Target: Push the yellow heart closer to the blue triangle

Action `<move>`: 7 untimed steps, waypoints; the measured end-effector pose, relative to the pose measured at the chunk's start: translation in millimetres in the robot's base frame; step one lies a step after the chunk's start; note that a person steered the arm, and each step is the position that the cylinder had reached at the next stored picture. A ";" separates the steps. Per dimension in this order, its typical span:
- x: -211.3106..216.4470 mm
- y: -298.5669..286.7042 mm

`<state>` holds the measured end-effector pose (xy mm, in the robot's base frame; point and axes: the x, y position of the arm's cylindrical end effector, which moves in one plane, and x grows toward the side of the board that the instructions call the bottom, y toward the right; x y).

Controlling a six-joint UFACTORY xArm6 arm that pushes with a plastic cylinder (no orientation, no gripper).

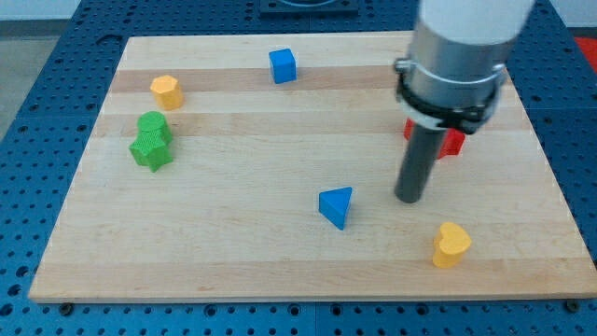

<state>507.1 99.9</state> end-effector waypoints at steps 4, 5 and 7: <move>81.7 107.1; 92.4 39.6; 59.1 4.6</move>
<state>566.2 104.5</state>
